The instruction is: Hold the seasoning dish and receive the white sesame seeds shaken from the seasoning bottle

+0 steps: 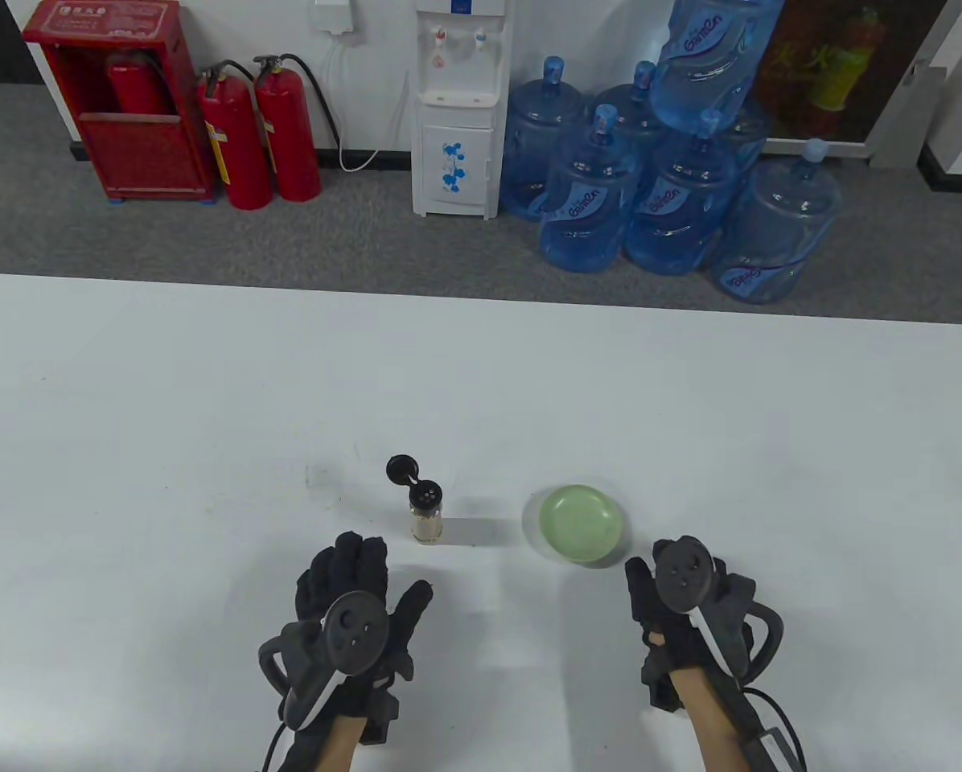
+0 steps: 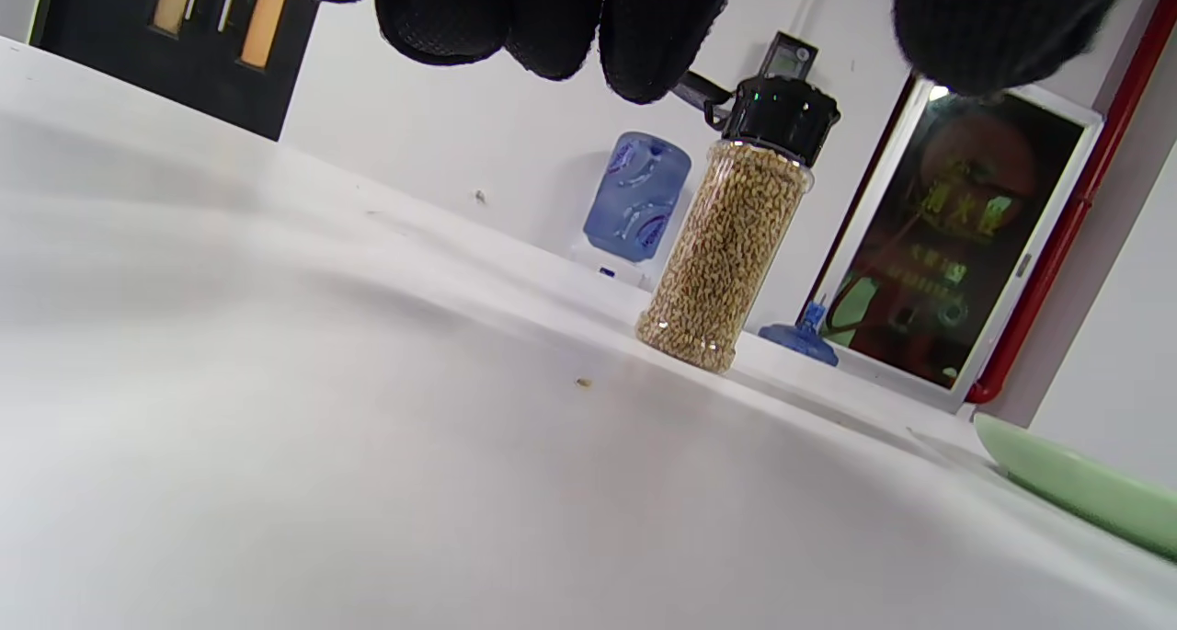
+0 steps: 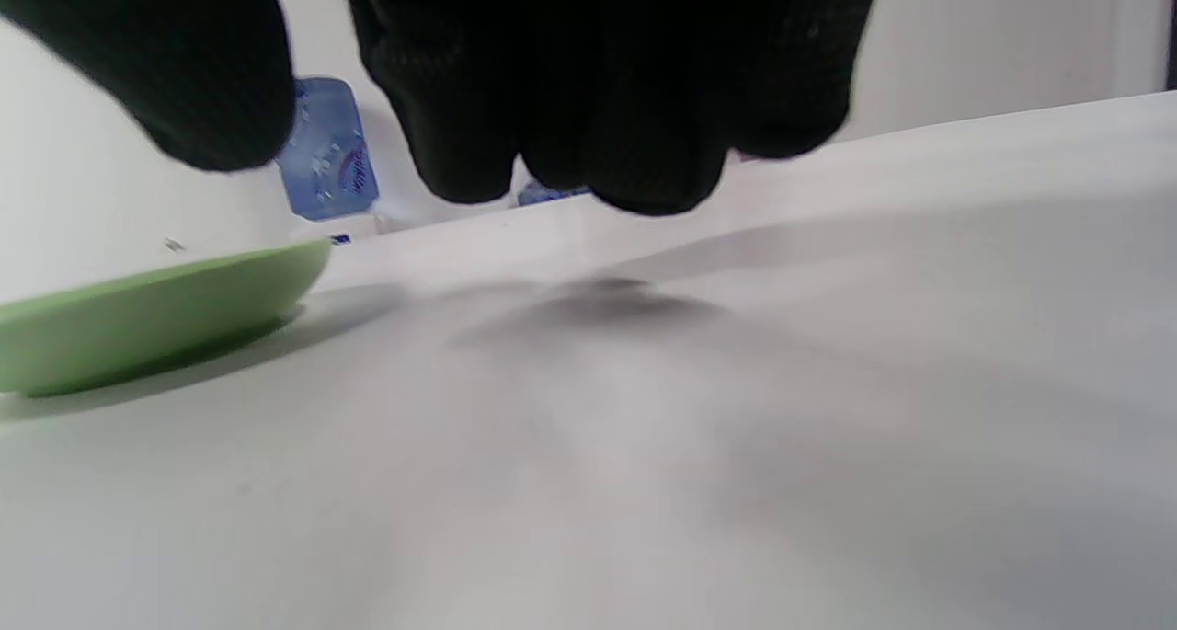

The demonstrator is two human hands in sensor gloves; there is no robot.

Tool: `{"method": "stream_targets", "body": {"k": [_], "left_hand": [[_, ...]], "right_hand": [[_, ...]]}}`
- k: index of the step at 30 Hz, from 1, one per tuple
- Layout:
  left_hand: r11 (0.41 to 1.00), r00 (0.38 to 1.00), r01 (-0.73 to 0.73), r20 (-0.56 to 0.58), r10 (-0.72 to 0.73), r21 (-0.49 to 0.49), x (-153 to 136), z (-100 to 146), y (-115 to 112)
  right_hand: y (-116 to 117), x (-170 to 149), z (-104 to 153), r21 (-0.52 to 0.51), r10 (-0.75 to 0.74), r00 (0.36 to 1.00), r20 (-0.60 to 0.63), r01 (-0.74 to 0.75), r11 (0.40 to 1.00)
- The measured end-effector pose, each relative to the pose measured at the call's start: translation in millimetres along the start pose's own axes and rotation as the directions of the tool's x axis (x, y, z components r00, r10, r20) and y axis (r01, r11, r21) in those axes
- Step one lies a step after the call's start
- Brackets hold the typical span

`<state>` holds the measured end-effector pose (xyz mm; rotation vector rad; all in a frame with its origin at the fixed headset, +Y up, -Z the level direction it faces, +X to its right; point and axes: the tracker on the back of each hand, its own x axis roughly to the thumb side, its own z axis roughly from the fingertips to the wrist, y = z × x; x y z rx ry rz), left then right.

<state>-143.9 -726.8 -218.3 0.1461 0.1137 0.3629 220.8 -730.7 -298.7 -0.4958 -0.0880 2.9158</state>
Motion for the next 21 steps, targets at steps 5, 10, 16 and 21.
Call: {"method": "stream_targets", "body": {"k": [5,10,16,21], "left_hand": [[1.0,1.0,-0.023,-0.001,0.023,0.017,0,1,2],[0.999,0.999,-0.049,-0.002,0.049,0.018,-2,3,2],[0.999,0.999,-0.044,0.008,0.044,-0.005,0,1,1],[0.996,0.997,-0.083,0.004,0.083,0.019,-3,3,3]], "right_hand": [[13,22,-23,0.054,0.048,0.996,-0.071,-0.044,0.998],[26,51,-33,0.118,0.115,0.991,-0.073,-0.106,0.987],[26,62,-27,0.09,0.141,0.984,-0.108,-0.131,0.987],[10,34,-15,0.036,-0.266,0.951,-0.159,0.275,0.961]]}}
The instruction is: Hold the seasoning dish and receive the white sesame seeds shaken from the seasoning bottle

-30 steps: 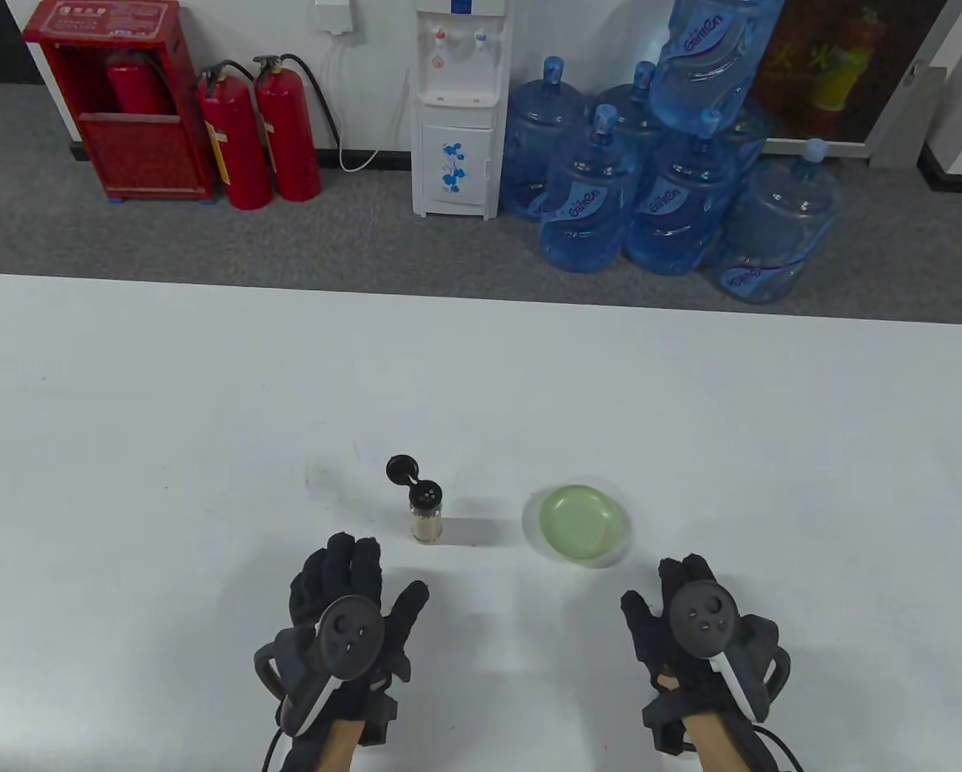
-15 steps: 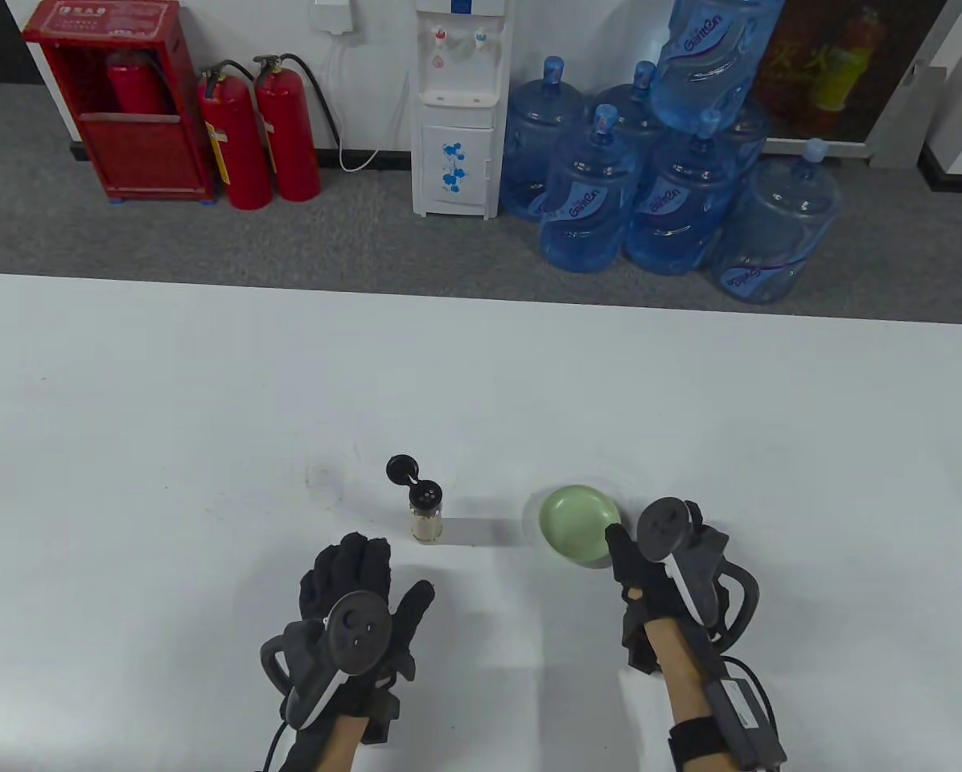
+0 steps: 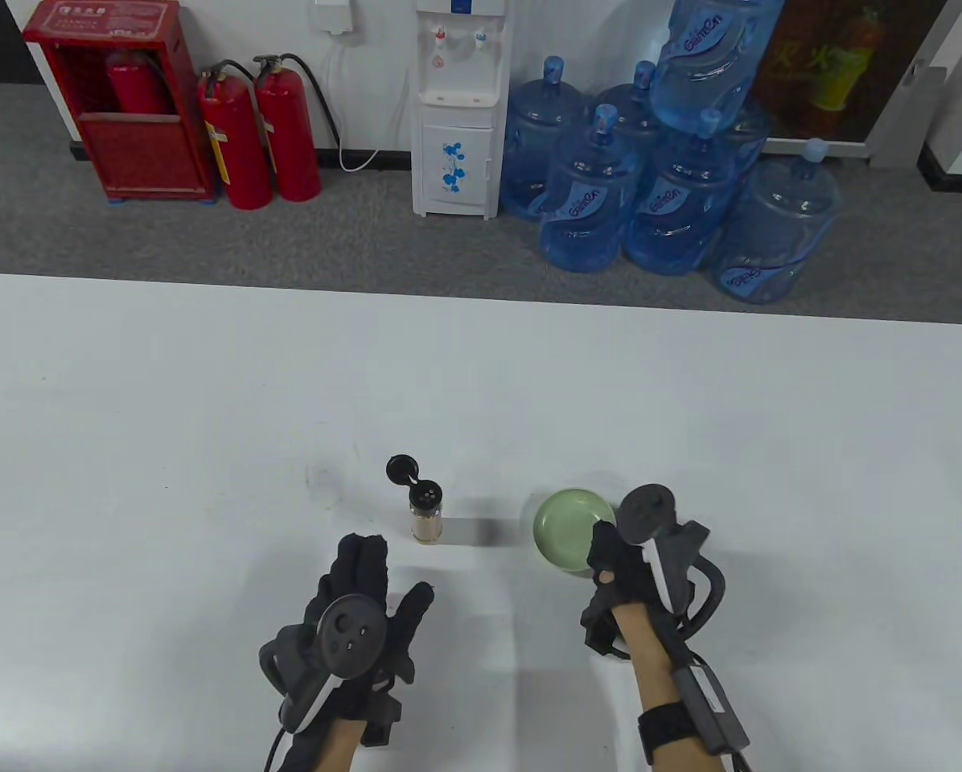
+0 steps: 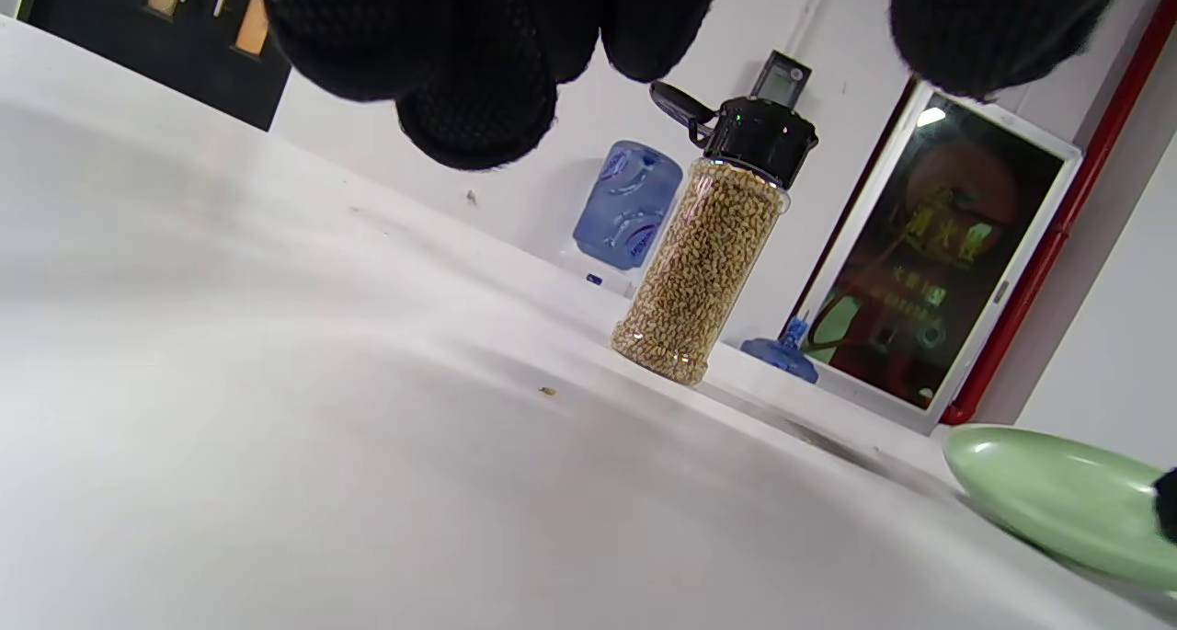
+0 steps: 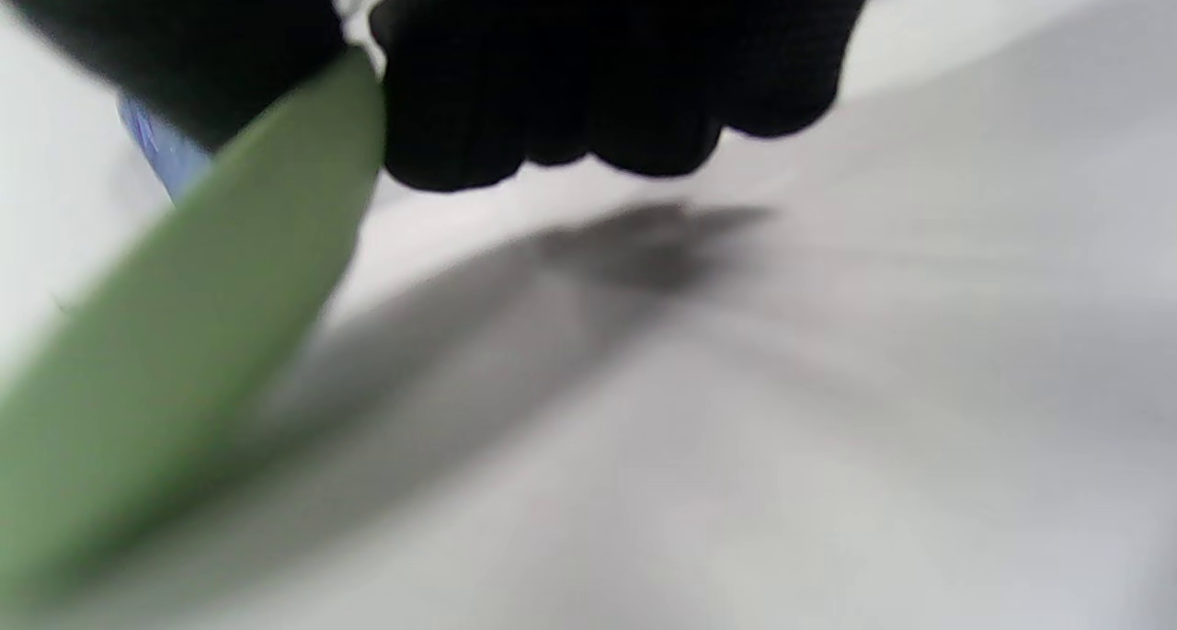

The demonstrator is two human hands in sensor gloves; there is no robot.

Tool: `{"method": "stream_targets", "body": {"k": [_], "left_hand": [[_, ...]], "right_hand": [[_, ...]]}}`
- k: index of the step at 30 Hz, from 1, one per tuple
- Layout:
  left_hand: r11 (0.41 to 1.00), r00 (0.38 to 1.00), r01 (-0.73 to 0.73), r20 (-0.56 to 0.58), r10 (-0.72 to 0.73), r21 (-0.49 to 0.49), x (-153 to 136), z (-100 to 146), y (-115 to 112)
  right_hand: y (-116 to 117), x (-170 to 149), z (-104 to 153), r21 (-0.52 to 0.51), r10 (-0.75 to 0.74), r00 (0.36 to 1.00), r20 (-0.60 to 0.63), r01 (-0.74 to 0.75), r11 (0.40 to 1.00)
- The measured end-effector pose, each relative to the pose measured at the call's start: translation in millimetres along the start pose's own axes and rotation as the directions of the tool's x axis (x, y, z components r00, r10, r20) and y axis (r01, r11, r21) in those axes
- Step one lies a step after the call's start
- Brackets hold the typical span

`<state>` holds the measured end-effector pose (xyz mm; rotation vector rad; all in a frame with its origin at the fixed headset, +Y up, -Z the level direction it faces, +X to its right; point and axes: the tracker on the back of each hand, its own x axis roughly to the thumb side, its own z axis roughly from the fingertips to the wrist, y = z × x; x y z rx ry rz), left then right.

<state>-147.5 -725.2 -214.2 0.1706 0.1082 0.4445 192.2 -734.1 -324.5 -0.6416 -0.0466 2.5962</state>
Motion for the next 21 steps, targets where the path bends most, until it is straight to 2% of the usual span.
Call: {"method": "stream_targets", "body": {"k": [3,7,11,15,21], "left_hand": [[1.0,1.0,-0.024,-0.012,0.024,-0.001,-3,-2,0],[0.999,1.0,-0.005,-0.013,0.004,-0.032,-3,-5,-5],[0.998,1.0,-0.018,-0.006,0.018,-0.056,-1,-4,-8],[0.998,1.0,-0.019,-0.01,0.019,-0.055,-1,-4,-8],[0.983,0.993,-0.09,-0.084,0.077,-0.158,-8,-15,-14]], "right_hand": [[-20,-16,18,-0.011,-0.169,0.984,0.05,0.17,0.985],[-37,-31,41,-0.004,-0.207,0.972,0.109,0.209,0.978],[-33,-48,48,0.009,-0.257,0.962,0.09,0.258,0.966],[-34,-51,49,0.051,-0.352,0.935,0.036,0.35,0.936],[-33,-53,52,0.023,-0.284,0.956,0.076,0.283,0.959]]}}
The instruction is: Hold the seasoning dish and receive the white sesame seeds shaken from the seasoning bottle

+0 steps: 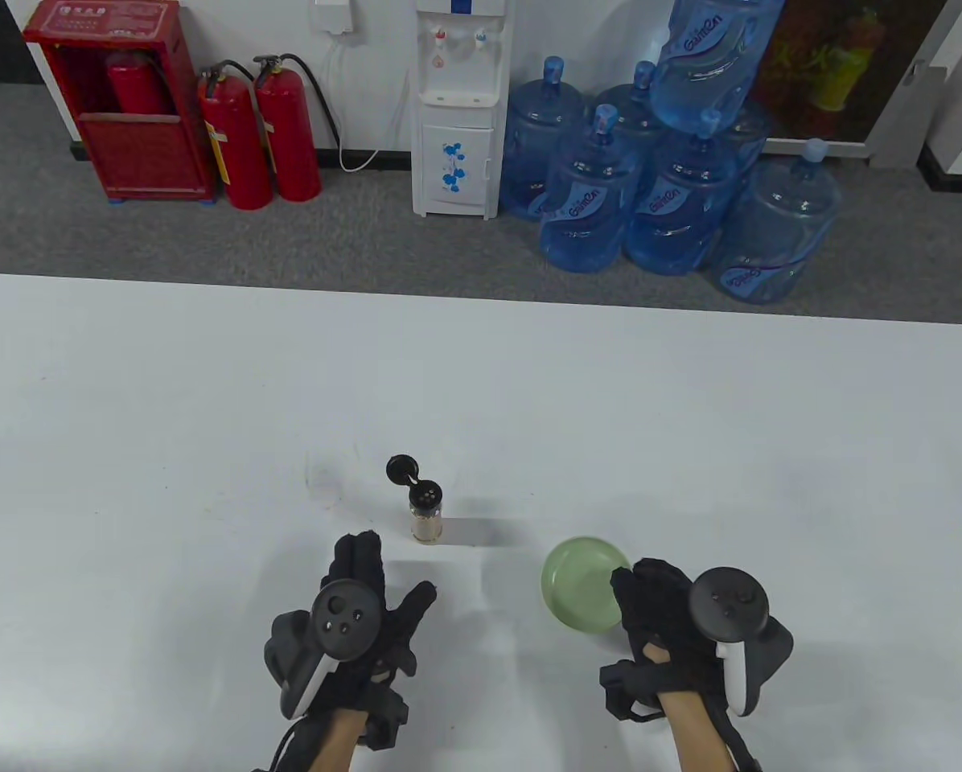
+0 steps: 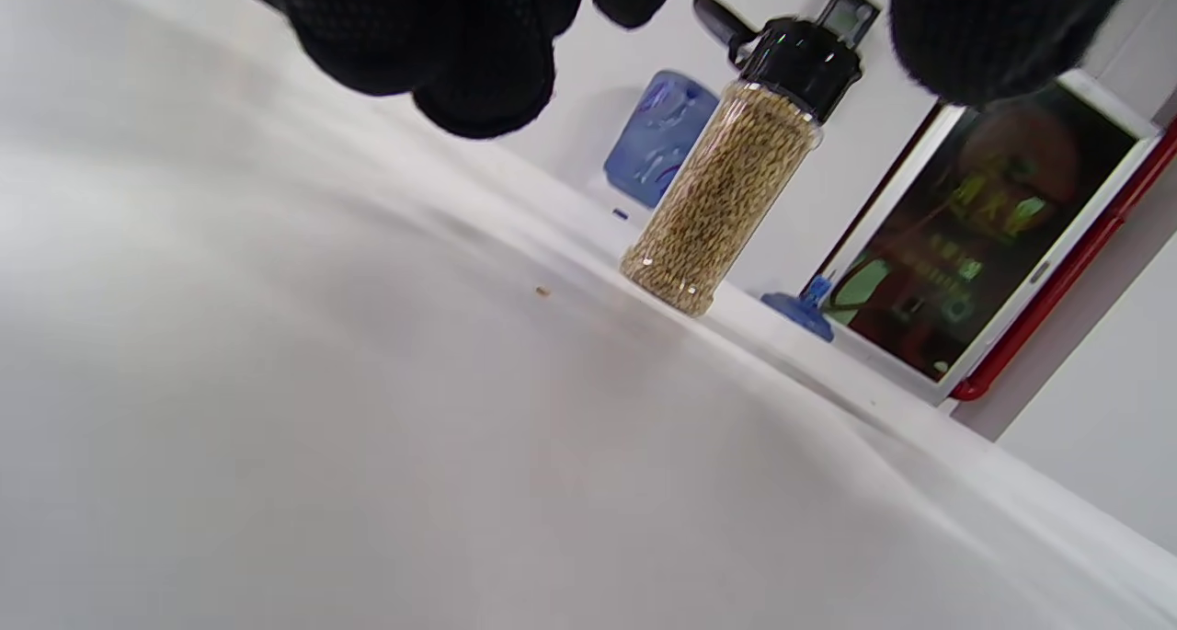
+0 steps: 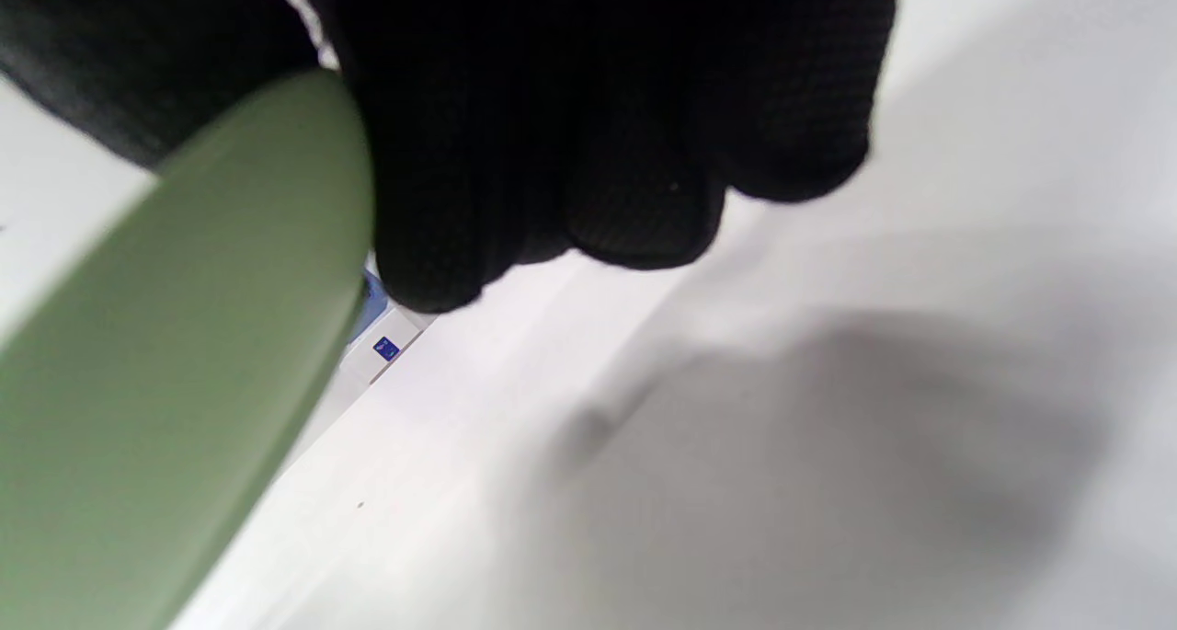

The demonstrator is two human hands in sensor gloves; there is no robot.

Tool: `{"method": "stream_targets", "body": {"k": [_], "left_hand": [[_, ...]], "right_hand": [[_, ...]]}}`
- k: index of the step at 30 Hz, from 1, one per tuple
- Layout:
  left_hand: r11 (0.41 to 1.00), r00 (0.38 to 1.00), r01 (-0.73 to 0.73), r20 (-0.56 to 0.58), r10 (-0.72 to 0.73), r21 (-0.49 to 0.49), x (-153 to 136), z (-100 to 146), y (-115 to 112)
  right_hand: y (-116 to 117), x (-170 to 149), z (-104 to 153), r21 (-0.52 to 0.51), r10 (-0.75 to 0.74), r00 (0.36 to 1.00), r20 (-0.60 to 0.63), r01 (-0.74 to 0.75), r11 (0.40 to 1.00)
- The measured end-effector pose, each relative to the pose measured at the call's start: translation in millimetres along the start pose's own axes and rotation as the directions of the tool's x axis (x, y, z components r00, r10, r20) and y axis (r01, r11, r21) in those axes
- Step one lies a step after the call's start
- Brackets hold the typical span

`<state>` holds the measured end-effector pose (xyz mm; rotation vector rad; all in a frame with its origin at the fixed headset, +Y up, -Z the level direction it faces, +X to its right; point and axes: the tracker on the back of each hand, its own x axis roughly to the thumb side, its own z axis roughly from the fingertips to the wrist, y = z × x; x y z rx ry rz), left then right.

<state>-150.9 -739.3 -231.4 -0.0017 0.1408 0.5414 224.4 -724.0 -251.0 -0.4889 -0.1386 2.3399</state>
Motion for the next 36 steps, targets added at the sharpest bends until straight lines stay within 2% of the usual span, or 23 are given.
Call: {"method": "stream_targets", "body": {"k": [2,5,10,13,20,23,26,28,30,32,36], "left_hand": [[0.996,0.998,-0.061,-0.028,0.06,-0.061,0,-11,-3],[0.971,0.973,-0.22,-0.094,0.211,-0.092,4,-31,-10],[0.943,0.953,-0.275,-0.182,0.242,-0.189,10,-61,-23],[0.96,0.962,-0.226,-0.194,0.193,-0.165,16,-72,-25],[0.979,0.956,-0.188,-0.243,0.165,-0.076,18,-72,-23],[0.976,0.959,-0.218,-0.186,0.215,0.004,17,-63,-17],[0.962,0.981,-0.182,-0.029,0.192,0.205,24,-43,-3],[0.968,0.996,-0.086,0.046,0.077,0.237,33,-25,7],[0.944,0.993,0.007,0.111,-0.046,0.331,45,-3,13],[0.898,0.964,0.096,0.185,-0.192,0.43,57,19,12],[0.834,0.882,0.214,0.267,-0.389,0.508,78,38,4]], "right_hand": [[-3,1,0,-0.004,-0.04,0.999,0.001,0.04,0.999],[-5,1,-3,0.017,-0.081,0.997,-0.014,0.081,0.997],[-5,-2,-3,0.035,-0.088,0.996,-0.031,0.089,0.995],[-4,-2,-2,0.042,-0.098,0.994,-0.038,0.1,0.994],[1,4,0,0.045,-0.061,0.998,-0.008,0.061,0.997],[3,7,3,0.049,-0.039,0.999,0.012,0.038,0.998],[6,7,4,0.064,-0.04,0.999,0.014,0.039,0.997],[11,7,5,0.099,-0.059,0.998,-0.003,0.059,0.993],[19,6,6,0.157,-0.08,0.996,-0.027,0.084,0.984],[28,7,7,0.22,-0.099,0.994,-0.052,0.108,0.969],[38,10,11,0.27,-0.097,0.993,-0.063,0.11,0.957]]}}
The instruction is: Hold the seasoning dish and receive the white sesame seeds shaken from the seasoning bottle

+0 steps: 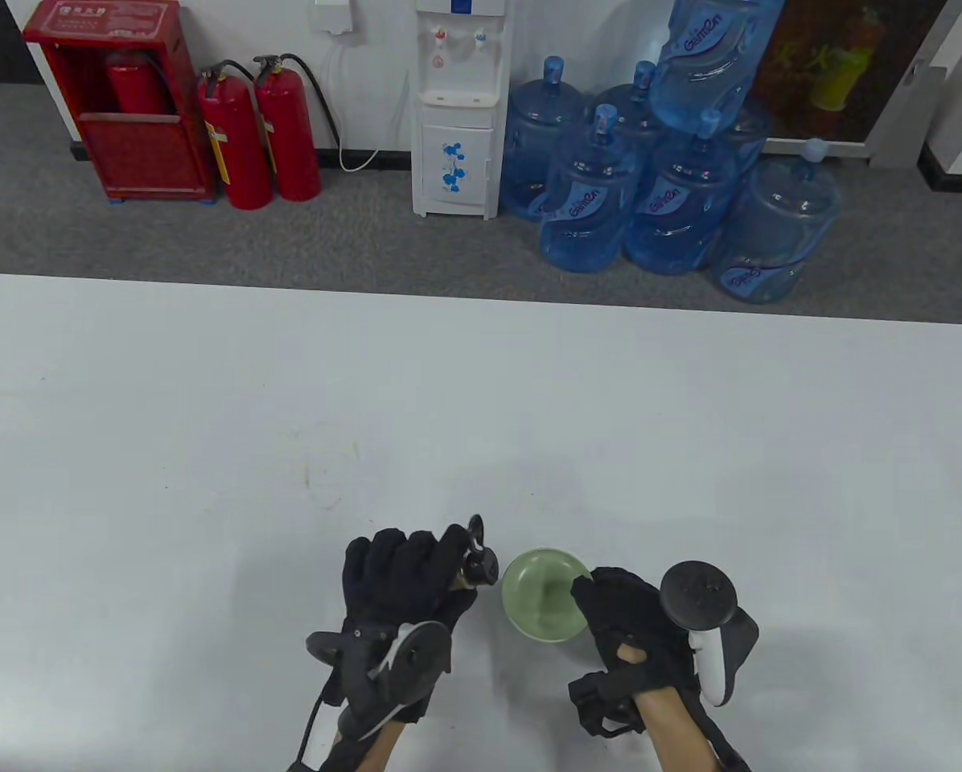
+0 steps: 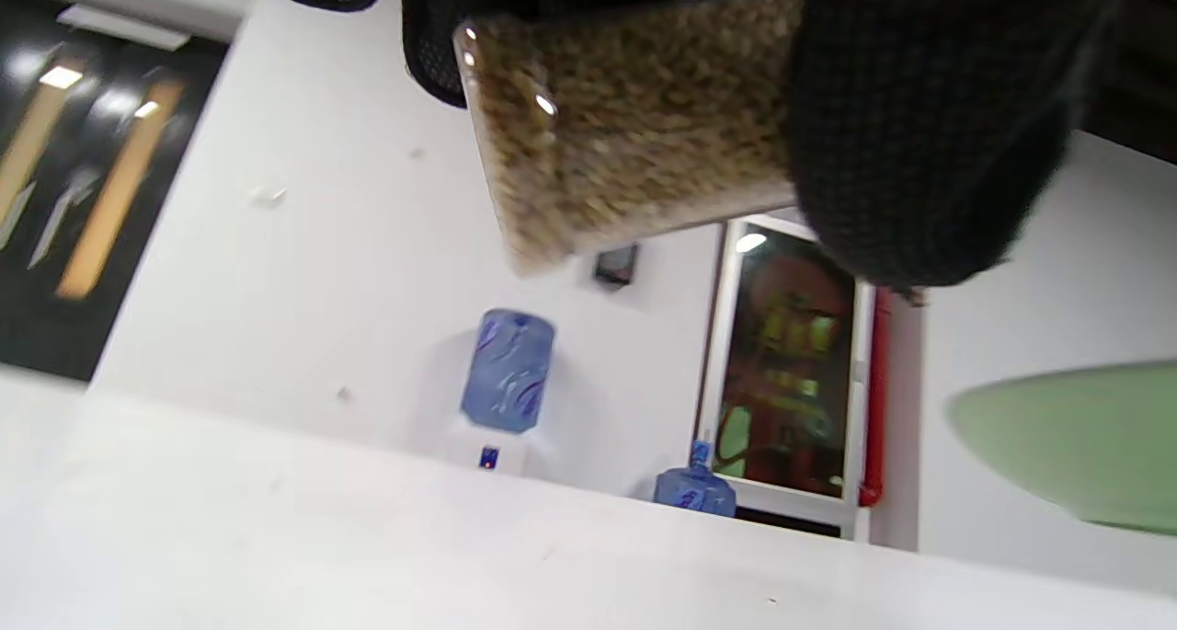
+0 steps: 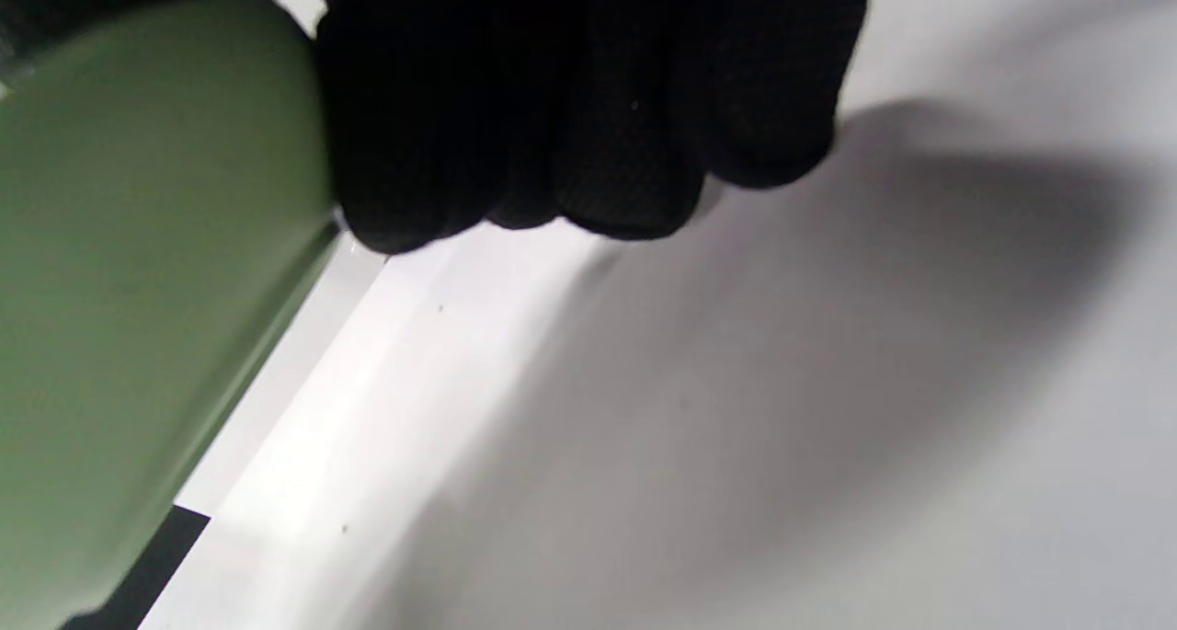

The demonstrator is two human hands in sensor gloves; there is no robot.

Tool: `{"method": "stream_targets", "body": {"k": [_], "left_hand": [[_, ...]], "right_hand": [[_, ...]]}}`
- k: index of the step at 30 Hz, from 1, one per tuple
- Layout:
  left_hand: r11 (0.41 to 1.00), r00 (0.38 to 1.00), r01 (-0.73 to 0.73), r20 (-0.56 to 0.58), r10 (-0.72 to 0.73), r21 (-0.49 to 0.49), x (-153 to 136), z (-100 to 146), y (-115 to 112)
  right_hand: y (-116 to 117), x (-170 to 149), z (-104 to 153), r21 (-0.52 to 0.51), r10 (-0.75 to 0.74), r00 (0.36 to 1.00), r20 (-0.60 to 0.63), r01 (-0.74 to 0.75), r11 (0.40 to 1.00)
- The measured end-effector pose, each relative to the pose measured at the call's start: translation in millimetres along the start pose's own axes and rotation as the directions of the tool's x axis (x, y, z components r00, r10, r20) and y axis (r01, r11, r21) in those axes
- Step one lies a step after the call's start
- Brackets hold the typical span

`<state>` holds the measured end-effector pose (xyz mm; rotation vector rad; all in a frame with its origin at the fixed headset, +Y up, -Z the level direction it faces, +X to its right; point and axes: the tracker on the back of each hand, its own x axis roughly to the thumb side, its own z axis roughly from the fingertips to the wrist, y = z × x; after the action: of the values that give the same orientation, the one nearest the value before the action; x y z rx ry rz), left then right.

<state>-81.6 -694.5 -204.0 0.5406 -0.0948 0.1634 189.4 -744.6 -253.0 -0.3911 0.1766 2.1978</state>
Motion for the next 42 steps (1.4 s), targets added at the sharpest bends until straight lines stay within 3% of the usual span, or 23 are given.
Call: {"method": "stream_targets", "body": {"k": [4,7,10,12,13,15,18,20,21,24,26,27,28,29,31,32,34,36,37,39,40,41,42], "left_hand": [[0.971,0.956,0.196,0.194,-0.22,0.135,21,7,3],[0.912,0.846,0.363,0.342,-0.409,0.192,40,14,-6],[0.882,0.831,0.364,0.323,-0.453,0.3,41,13,4],[0.899,0.84,0.345,0.339,-0.424,0.269,45,14,-1],[0.887,0.804,0.398,0.378,-0.46,0.232,48,16,-9],[0.837,0.741,0.459,0.39,-0.546,0.299,49,17,-8],[0.909,0.871,0.302,0.306,-0.386,0.287,44,12,4],[0.89,0.809,0.403,0.372,-0.456,0.214,49,16,-11],[0.854,0.768,0.45,0.374,-0.52,0.263,48,16,-10],[0.929,0.906,0.252,0.269,-0.325,0.272,41,9,7],[0.932,0.874,0.317,0.328,-0.359,0.174,46,12,-7],[0.871,0.791,0.422,0.368,-0.489,0.25,49,17,-8],[0.845,0.77,0.433,0.359,-0.528,0.315,50,16,-2],[0.845,0.812,0.386,0.298,-0.501,0.37,49,14,10],[0.928,0.904,0.232,0.287,-0.316,0.292,47,12,11],[0.936,0.887,0.28,0.315,-0.338,0.213,50,14,-2],[0.856,0.79,0.432,0.338,-0.511,0.284,50,15,-4],[0.883,0.878,0.323,0.24,-0.414,0.34,43,10,14],[0.935,0.931,0.205,0.237,-0.277,0.289,41,10,14],[0.928,0.878,0.319,0.307,-0.366,0.193,48,14,-4],[0.861,0.795,0.436,0.336,-0.505,0.262,50,17,-5],[0.833,0.775,0.44,0.327,-0.541,0.335,50,16,2],[0.851,0.831,0.375,0.273,-0.484,0.367,48,13,13]], "right_hand": [[7,3,2,0.017,0.024,1.0,0.012,-0.024,1.0],[12,6,4,0.022,0.047,0.998,0.029,-0.047,0.999],[14,7,7,0.018,0.068,0.997,0.049,-0.069,0.997],[14,8,8,0.02,0.071,0.996,0.054,-0.073,0.997],[15,8,8,0.025,0.071,0.996,0.055,-0.072,0.997],[15,8,8,0.027,0.07,0.996,0.055,-0.071,0.997],[13,8,9,0.026,0.059,0.996,0.06,-0.061,0.998],[13,8,8,0.023,0.066,0.996,0.064,-0.067,0.997],[13,8,8,0.021,0.072,0.995,0.065,-0.074,0.997],[11,9,10,0.019,0.055,0.996,0.07,-0.057,0.998],[11,10,11,0.019,0.055,0.996,0.073,-0.056,0.998],[13,10,10,0.019,0.065,0.995,0.072,-0.067,0.998],[13,9,11,0.016,0.073,0.995,0.072,-0.074,0.997],[13,10,11,0.02,0.069,0.995,0.072,-0.071,0.997],[13,10,12,0.024,0.057,0.996,0.072,-0.059,0.998],[13,11,12,0.023,0.058,0.996,0.073,-0.059,0.998],[14,10,12,0.022,0.066,0.995,0.07,-0.068,0.997],[12,10,13,0.021,0.056,0.996,0.068,-0.058,0.998],[12,11,13,0.019,0.048,0.996,0.071,-0.049,0.999],[13,11,12,0.018,0.058,0.996,0.072,-0.059,0.998],[14,11,12,0.018,0.067,0.995,0.069,-0.068,0.998],[14,10,12,0.019,0.068,0.995,0.067,-0.069,0.997],[14,11,13,0.022,0.064,0.996,0.069,-0.066,0.998]]}}
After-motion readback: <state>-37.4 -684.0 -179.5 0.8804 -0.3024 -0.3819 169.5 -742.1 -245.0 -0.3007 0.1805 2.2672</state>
